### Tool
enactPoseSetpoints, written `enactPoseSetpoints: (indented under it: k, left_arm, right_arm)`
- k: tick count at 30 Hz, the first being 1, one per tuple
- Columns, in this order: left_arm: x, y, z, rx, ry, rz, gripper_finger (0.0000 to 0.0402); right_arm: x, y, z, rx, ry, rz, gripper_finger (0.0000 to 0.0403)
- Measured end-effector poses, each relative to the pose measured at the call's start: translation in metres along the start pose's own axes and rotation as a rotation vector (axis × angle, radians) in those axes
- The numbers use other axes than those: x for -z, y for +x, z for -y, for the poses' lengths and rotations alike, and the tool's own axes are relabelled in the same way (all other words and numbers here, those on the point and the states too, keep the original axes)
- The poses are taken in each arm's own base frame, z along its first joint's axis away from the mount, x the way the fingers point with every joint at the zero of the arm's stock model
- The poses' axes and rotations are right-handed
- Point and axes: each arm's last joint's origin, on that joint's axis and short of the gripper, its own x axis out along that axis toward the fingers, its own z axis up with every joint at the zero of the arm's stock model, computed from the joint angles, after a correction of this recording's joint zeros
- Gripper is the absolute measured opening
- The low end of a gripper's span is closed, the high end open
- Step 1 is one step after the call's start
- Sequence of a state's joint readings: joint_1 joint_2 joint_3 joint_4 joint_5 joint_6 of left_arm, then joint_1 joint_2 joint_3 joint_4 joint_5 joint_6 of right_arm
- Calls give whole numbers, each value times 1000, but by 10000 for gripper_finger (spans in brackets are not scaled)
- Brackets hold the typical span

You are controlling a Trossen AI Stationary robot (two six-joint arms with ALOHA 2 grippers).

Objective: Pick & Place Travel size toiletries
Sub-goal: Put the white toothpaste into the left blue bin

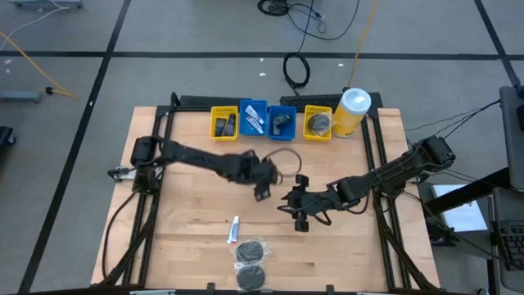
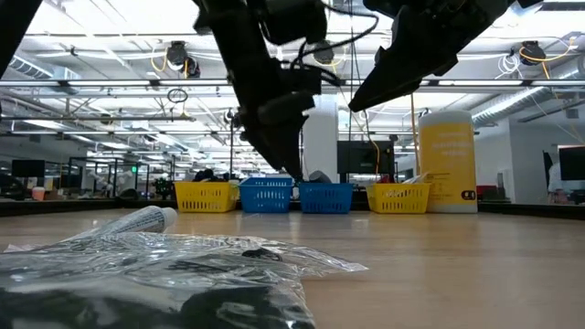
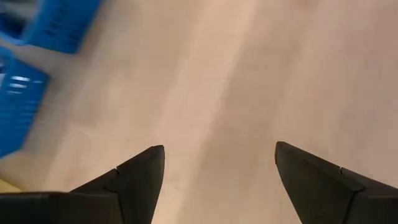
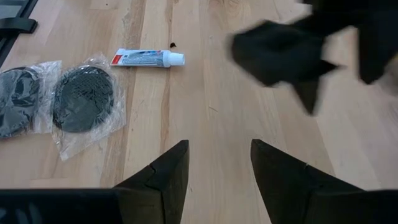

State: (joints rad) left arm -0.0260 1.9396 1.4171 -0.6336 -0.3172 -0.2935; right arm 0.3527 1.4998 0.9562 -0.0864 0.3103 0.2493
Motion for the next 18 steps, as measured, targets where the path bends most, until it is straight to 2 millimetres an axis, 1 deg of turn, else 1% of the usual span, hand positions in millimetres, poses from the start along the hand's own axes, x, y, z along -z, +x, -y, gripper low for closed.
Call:
enactPoseSetpoints:
  k: [5, 7, 15, 18]
  left_arm:
    - [17, -20, 42, 51, 68, -3, 300]
    - [27, -27, 56, 51, 76, -18, 300]
    - [62, -57, 97, 23, -28, -50, 301]
    - [75, -66, 107, -6, -87, -59, 301]
  right_arm:
    - [0, 0, 0, -1, 0, 0, 164]
    - [0, 0, 0, -2, -1, -1, 164]
    - [0, 0, 0, -2, 0, 0, 164]
    - [0, 0, 0, -2, 1, 4, 164]
